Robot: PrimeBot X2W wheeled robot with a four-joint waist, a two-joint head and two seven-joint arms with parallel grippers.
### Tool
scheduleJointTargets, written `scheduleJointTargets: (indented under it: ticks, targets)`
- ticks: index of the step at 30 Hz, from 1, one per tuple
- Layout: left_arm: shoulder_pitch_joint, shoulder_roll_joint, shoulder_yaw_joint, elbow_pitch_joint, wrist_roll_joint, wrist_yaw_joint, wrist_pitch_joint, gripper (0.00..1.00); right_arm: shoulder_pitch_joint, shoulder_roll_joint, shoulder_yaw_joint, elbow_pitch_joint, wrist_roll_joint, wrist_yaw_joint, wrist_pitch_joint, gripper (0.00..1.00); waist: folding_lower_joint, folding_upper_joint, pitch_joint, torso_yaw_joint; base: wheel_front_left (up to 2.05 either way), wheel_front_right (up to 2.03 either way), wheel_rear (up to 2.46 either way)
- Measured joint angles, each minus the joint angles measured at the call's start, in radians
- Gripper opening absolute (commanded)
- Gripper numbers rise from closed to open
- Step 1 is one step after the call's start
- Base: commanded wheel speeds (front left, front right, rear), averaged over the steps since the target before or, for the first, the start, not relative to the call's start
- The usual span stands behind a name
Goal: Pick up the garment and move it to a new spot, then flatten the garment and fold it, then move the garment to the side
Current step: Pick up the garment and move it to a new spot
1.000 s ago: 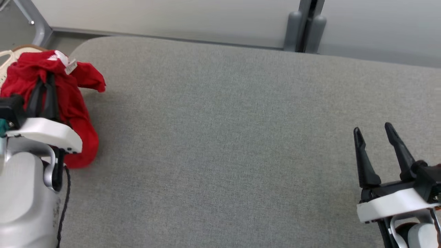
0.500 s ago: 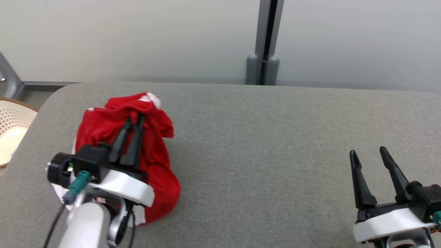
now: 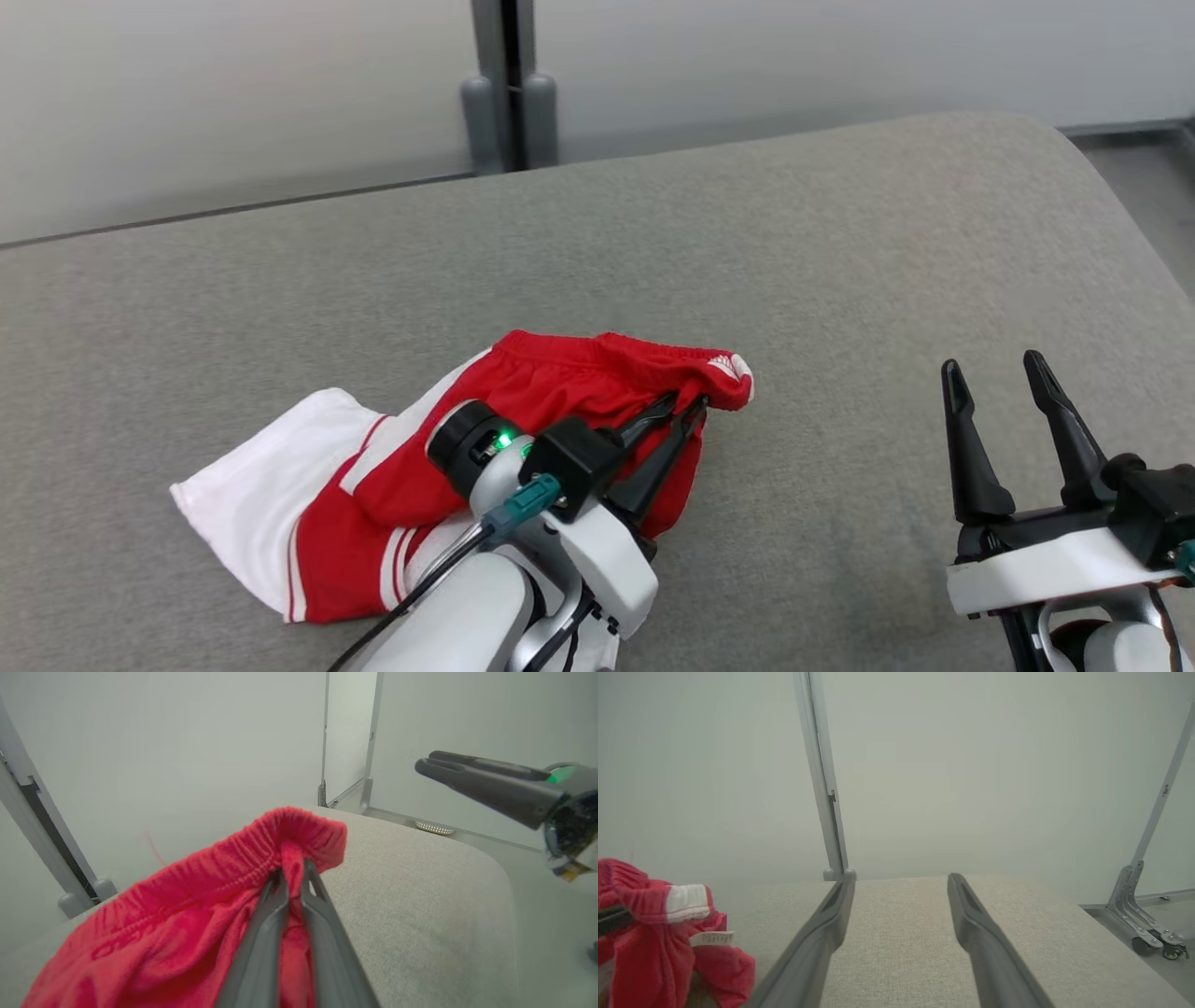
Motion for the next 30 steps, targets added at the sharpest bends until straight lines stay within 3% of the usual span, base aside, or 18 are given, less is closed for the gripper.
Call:
scheduleJointTargets:
  ticks: [7, 8, 9, 16, 21, 26, 30]
  targets:
    - [-0.085, -0.003, -0.103, 0.178, -0.041, -0.003, -0.007, 0.00, -0.024, 0.012, -0.011, 0.044, 0.017, 0.000, -0.045, 1.00, 0.0001, 0.0000, 0.104, -0.102, 0.00, 0.00, 0.00]
    - [-0.092, -0.003, -0.107, 0.198, -0.045, -0.003, -0.011, 0.43, -0.024, 0.014, -0.012, 0.052, 0.019, 0.000, -0.050, 1.00, 0.0001, 0.0000, 0.117, -0.113, 0.00, 0.00, 0.00]
    - [-0.095, -0.004, -0.109, 0.214, -0.050, -0.003, -0.017, 1.00, -0.024, 0.016, -0.014, 0.057, 0.021, 0.000, -0.055, 1.00, 0.0000, 0.0000, 0.127, -0.122, 0.00, 0.00, 0.00]
    - [-0.090, -0.004, -0.104, 0.208, -0.078, 0.011, -0.106, 1.00, -0.028, 0.021, -0.020, 0.086, 0.015, 0.000, -0.065, 1.00, 0.0001, 0.0000, 0.123, -0.118, 0.00, 0.00, 0.00]
    - [-0.045, 0.012, -0.037, 0.148, -0.108, 0.074, -0.160, 1.00, -0.016, 0.019, -0.026, 0.083, 0.005, 0.000, -0.055, 1.00, 0.0000, 0.0000, 0.075, -0.071, 0.00, 0.00, 0.00]
    - [-0.002, 0.068, 0.083, 0.107, -0.151, 0.154, -0.188, 1.00, 0.005, 0.007, -0.030, 0.064, -0.003, 0.000, -0.030, 1.00, 0.0000, 0.0000, 0.030, -0.015, 0.00, 0.00, 0.00]
    - [0.042, 0.116, 0.180, 0.088, -0.191, 0.190, -0.203, 1.00, 0.025, -0.002, -0.035, 0.047, -0.009, 0.000, -0.011, 1.00, 0.0001, 0.0000, -0.004, 0.026, 0.00, 0.00, 0.00]
